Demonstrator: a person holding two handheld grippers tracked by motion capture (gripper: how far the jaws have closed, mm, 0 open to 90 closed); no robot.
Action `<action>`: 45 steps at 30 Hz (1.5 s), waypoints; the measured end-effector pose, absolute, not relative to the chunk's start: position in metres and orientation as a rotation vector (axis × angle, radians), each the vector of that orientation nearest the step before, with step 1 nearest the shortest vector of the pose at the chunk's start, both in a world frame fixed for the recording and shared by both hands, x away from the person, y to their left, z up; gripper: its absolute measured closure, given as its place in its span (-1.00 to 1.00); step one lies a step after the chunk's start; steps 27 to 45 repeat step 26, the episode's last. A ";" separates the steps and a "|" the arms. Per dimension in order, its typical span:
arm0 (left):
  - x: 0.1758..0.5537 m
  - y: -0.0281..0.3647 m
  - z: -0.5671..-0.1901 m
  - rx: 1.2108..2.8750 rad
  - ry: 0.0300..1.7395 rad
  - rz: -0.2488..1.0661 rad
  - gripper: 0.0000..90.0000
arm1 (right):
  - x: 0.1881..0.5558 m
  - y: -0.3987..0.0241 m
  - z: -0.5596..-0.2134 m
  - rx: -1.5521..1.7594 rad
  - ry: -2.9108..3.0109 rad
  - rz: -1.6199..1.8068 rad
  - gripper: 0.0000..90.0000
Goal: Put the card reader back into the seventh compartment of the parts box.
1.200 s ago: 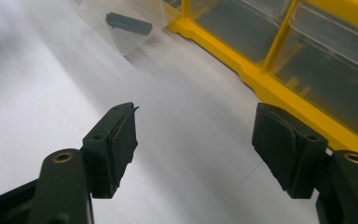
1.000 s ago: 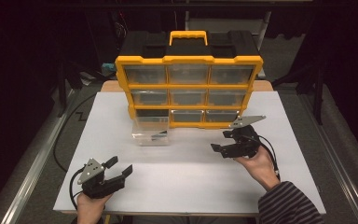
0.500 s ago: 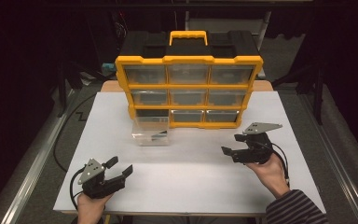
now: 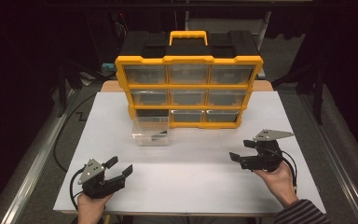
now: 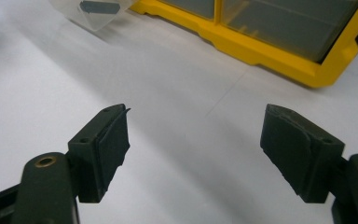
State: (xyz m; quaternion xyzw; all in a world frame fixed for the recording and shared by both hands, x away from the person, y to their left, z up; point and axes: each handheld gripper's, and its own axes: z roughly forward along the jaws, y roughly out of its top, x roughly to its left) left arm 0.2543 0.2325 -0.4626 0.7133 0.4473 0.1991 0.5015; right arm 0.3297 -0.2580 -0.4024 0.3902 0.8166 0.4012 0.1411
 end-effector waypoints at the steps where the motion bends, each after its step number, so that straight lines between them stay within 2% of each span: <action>1: 0.254 0.233 -0.463 1.721 1.082 0.481 -0.31 | 0.327 -0.260 -0.405 1.129 2.348 1.167 -0.51; 15: 0.255 0.231 -0.463 1.719 1.088 0.481 -0.30 | 0.273 -0.329 -0.462 1.180 2.059 1.378 -0.54; 21: 0.254 0.232 -0.463 1.718 1.086 0.481 -0.30 | 0.260 -0.336 -0.459 1.139 1.977 1.423 -0.54; 45: 0.254 0.232 -0.463 1.717 1.085 0.479 -0.30 | 0.262 -0.337 -0.460 1.153 1.989 1.408 -0.55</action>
